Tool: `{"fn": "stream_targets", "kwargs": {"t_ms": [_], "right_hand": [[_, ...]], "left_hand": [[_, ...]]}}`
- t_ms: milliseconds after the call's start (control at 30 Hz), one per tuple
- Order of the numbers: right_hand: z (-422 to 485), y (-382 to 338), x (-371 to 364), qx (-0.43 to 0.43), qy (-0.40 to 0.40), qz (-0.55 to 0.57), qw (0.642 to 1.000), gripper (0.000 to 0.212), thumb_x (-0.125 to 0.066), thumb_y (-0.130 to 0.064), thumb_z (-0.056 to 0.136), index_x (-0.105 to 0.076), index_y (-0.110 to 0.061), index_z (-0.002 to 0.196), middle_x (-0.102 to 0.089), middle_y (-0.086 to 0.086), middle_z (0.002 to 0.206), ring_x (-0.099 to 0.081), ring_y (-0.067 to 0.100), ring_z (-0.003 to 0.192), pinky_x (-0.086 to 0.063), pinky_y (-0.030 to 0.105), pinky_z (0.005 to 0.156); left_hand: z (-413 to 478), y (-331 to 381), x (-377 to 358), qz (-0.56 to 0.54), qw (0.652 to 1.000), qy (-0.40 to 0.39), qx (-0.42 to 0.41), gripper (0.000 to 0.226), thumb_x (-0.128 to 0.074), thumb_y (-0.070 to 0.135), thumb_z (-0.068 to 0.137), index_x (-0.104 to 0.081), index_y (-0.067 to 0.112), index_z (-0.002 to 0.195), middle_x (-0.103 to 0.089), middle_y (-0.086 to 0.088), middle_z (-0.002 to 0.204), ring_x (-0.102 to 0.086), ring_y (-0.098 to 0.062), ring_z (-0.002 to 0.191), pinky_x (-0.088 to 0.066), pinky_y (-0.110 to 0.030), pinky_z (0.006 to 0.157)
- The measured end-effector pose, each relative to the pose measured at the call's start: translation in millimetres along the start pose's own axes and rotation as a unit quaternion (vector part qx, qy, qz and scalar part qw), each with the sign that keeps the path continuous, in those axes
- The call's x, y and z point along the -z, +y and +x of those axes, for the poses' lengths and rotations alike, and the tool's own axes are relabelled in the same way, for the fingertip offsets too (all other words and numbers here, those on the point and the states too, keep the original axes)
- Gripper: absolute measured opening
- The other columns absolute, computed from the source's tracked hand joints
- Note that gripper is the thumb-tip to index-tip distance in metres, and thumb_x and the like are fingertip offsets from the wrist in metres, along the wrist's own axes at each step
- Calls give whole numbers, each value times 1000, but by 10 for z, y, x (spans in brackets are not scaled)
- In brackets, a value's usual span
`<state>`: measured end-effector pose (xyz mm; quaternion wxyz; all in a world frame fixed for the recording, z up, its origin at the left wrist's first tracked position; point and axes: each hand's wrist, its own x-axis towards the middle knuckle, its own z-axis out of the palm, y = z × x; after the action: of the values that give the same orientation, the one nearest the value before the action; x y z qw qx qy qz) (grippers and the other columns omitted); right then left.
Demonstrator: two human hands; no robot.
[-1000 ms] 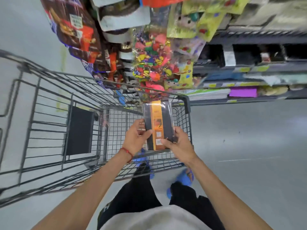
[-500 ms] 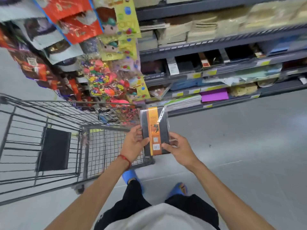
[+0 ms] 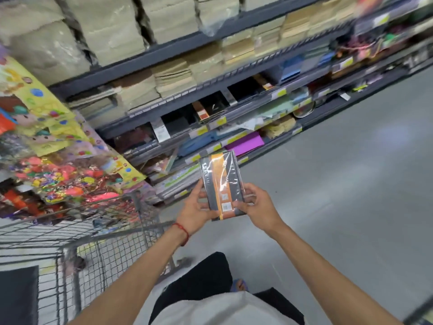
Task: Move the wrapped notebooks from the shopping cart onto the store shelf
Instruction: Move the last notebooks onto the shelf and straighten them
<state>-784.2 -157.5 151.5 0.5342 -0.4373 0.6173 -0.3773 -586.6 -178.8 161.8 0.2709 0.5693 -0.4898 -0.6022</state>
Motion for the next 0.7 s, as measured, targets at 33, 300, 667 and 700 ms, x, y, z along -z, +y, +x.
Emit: {"fn": "stream_targets", "kwargs": {"t_ms": [33,300,667,700], "right_hand": [[81,0,117,-3,11,1,1000,40,-79,-4,81,-66,-18,117,-70,2,101,-69,20,93,-60,37,84],[871,-124,1000,-25,77,-26,996,48,-82,0,77,-66,-20,117,-67,-4,98,-64,16,89,-54,23,77],[2233,-530,1950,-43,74,-51,995,46,-82,7,71,-72,-19,108,-72,-6,86,-68,14,79,-58,25,71],[2342,-558,2033,-46,67,-46,996,47,-81,9,71,-73,-16,110,-72,-7,85,-69,12,76,-57,22,67]], "left_hand": [[117,70,-87,2,1000,-11,-4,106,-79,-15,68,-28,24,152,-58,-3,112,-66,-21,91,-57,-26,66],[1294,519,-683,14,997,-70,12,113,-81,-13,67,-21,27,155,-57,-14,125,-64,-17,89,-56,-23,67],[2811,1213,-1187,33,995,-84,35,120,-87,-4,60,-22,40,151,-62,-14,117,-66,-28,102,-57,-35,78],[2911,1265,-1237,37,996,-78,33,118,-87,-3,59,-24,46,146,-63,-12,115,-66,-27,102,-58,-35,78]]}}
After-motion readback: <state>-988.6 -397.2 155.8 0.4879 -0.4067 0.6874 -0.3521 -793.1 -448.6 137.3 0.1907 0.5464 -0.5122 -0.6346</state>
